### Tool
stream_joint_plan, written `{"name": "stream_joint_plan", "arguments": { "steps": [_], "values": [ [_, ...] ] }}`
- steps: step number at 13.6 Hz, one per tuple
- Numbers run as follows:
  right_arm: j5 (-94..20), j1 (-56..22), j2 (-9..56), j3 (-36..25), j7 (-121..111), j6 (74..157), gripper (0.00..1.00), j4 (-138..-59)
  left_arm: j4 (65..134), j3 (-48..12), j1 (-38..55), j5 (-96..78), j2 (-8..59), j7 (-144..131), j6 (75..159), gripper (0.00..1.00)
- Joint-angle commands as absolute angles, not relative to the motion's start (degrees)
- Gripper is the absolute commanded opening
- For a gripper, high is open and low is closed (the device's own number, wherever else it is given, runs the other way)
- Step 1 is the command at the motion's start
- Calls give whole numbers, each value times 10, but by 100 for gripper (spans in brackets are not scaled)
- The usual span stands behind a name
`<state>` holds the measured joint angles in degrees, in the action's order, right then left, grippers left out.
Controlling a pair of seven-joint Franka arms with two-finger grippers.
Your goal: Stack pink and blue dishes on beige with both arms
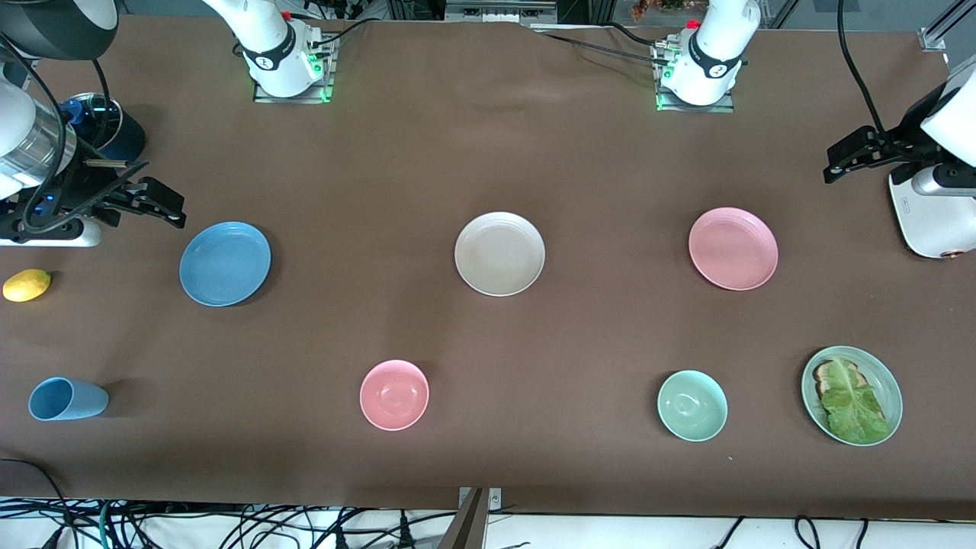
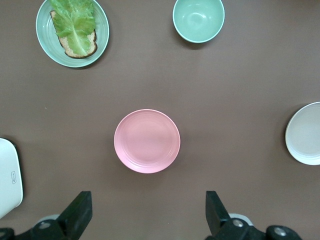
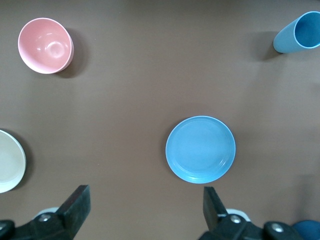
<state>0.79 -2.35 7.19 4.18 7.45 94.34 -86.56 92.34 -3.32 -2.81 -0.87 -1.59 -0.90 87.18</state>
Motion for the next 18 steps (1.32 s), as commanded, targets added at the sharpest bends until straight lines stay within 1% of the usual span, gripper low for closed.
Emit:
{"name": "stream_joint_plan", "arguments": {
  "steps": [1,18],
  "values": [
    [11,-24,60,44,89,938,100,-881,904,-33,-25,-11,-6,-7,864,100],
    [11,-24,64,44,104,937,100,-873,904,-33,-26,2,-5,-8,864,100]
  ]
}}
